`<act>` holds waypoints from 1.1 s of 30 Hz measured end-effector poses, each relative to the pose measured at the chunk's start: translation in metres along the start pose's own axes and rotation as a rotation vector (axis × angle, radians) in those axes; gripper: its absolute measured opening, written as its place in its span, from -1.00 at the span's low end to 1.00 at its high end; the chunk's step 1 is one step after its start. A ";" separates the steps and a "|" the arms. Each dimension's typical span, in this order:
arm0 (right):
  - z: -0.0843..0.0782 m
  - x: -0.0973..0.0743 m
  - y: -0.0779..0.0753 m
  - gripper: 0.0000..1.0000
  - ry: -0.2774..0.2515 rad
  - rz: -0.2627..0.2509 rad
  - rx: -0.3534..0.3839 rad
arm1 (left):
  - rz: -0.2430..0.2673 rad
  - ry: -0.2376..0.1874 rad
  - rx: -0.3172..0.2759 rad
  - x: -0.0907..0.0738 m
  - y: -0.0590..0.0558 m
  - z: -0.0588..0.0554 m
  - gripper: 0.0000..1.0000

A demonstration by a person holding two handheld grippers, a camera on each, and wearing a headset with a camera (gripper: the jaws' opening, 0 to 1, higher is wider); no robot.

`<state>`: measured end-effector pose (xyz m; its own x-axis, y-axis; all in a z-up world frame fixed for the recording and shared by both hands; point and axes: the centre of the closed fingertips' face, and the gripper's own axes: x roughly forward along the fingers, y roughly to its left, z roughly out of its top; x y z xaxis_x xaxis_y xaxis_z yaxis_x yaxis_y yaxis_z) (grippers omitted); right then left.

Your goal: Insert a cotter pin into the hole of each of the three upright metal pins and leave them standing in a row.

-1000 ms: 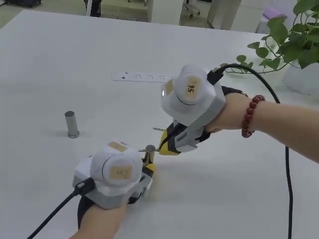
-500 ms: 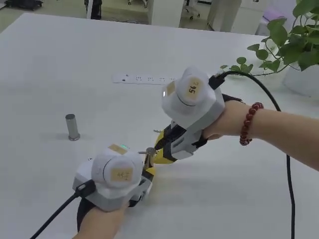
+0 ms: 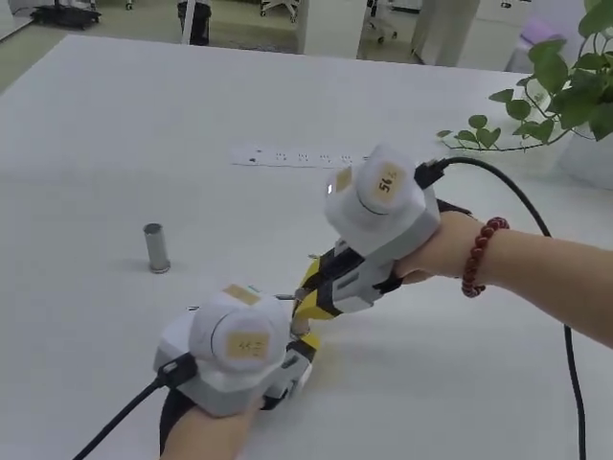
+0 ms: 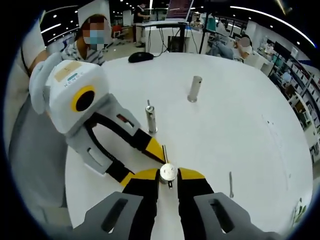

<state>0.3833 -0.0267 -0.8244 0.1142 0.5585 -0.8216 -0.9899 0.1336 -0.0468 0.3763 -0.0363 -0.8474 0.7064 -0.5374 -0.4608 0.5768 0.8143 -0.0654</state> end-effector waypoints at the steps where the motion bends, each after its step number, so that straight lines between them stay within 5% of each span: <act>1: 0.000 0.000 0.000 -0.70 -0.002 0.000 0.006 | -0.005 -0.002 0.000 -0.001 -0.001 0.000 -0.48; 33: 0.007 0.002 0.010 -0.70 -0.022 0.047 0.031 | -0.048 -0.031 -0.032 -0.040 -0.010 0.007 -0.42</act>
<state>0.3744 -0.0191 -0.8224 0.0700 0.5825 -0.8098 -0.9912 0.1317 0.0091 0.3454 -0.0241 -0.8223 0.6908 -0.5820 -0.4291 0.5973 0.7938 -0.1151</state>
